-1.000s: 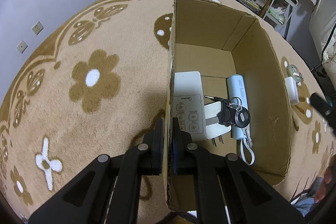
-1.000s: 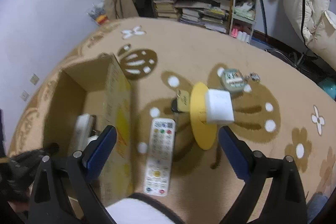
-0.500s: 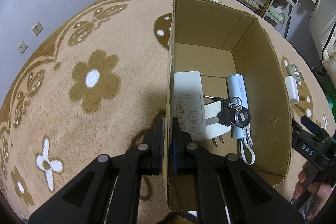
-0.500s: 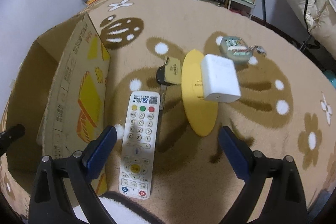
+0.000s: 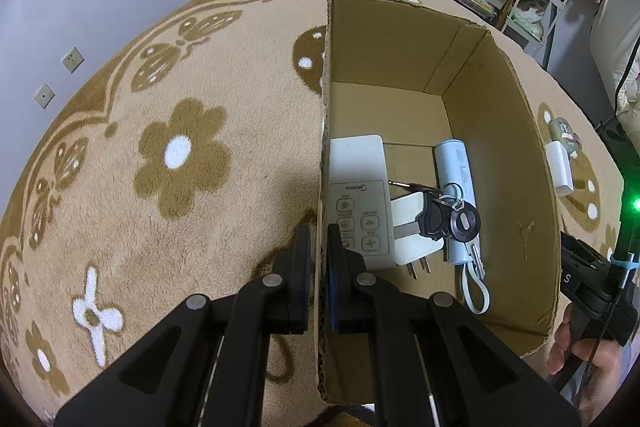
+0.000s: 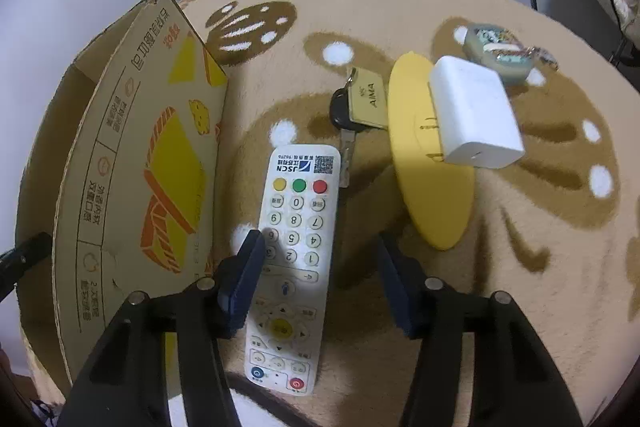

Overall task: Organize rigid objects
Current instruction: 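Reach the right tool to the white button remote and grasp it, then lift the white button remote into the box and release it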

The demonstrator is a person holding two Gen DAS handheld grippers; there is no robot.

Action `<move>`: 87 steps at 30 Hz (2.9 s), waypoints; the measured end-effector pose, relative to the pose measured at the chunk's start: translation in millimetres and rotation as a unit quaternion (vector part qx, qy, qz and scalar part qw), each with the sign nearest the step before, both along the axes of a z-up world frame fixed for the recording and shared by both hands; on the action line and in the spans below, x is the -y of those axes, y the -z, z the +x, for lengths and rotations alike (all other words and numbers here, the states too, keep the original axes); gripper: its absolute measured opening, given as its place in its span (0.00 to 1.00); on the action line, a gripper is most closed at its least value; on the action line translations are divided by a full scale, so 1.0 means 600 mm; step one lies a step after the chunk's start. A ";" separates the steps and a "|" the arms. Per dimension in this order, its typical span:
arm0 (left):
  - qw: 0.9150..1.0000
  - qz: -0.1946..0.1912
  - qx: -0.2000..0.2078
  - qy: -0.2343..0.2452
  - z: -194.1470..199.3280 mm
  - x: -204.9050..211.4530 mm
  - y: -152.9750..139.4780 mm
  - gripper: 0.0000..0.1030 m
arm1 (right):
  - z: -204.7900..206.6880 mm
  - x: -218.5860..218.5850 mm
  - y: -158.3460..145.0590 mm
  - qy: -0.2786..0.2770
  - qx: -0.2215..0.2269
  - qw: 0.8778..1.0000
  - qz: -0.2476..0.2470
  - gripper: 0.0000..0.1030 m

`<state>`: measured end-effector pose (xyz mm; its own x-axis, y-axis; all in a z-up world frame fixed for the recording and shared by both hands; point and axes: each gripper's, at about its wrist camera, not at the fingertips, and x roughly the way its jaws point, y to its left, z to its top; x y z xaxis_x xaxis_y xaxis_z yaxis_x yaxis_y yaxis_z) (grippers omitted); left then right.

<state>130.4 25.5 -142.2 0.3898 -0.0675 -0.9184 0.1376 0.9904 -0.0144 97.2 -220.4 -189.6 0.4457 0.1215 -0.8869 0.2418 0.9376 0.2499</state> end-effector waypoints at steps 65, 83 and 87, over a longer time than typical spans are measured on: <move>1.000 0.000 -0.002 0.001 0.006 0.000 0.002 0.07 | 0.021 -0.085 -0.231 -0.027 0.189 0.981 0.038 0.43; 1.000 0.003 -0.002 0.004 0.007 -0.004 0.002 0.08 | 0.048 -0.148 -0.144 -0.083 0.098 0.991 0.042 0.42; 1.000 0.002 -0.006 0.005 0.007 -0.003 0.005 0.08 | 0.049 -0.138 -0.144 -0.080 0.100 0.991 0.050 0.28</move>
<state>134.6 27.4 -145.0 0.3784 -0.0673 -0.9232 0.1472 0.9890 -0.0117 126.6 -137.7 -103.5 0.5798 0.2870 -0.7625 0.0290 0.9280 0.3714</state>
